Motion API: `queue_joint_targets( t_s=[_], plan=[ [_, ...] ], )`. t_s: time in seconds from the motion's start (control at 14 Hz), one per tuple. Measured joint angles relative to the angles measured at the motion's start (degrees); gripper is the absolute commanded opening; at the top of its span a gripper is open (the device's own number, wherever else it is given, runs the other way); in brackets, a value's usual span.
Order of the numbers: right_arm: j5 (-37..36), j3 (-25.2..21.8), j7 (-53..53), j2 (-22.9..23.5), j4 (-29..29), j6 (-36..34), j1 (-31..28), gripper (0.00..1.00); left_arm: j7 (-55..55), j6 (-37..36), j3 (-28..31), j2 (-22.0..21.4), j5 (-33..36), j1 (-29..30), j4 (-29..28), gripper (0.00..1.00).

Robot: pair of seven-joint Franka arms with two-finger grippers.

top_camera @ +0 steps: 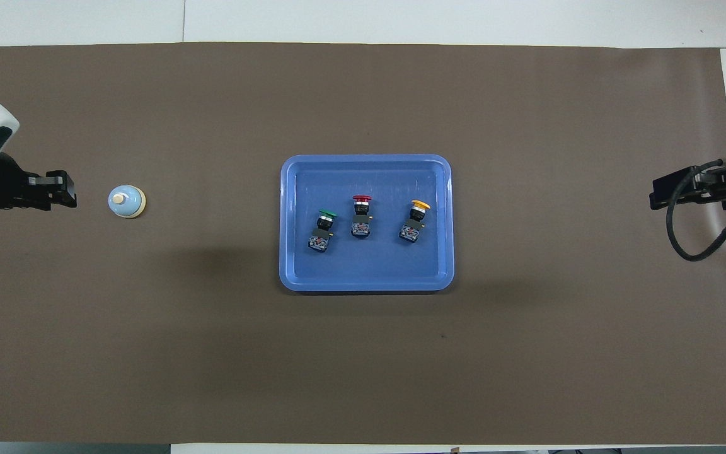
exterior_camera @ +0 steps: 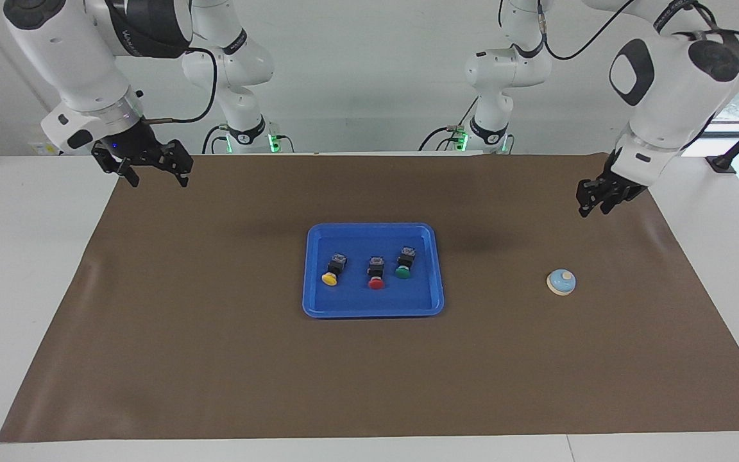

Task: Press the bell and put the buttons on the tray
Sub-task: 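Lower the left gripper onto the bell top to press it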

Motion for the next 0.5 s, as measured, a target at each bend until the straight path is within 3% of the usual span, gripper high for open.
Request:
queue_joint_targets(
  t_s=[0.5],
  plan=[
    [-0.15, 0.01, 0.0, 0.0, 0.0, -1.28, 0.0, 1.0, 0.96, 13.77, 0.32, 7.25, 0.01, 3.87, -7.42, 0.0]
  ],
)
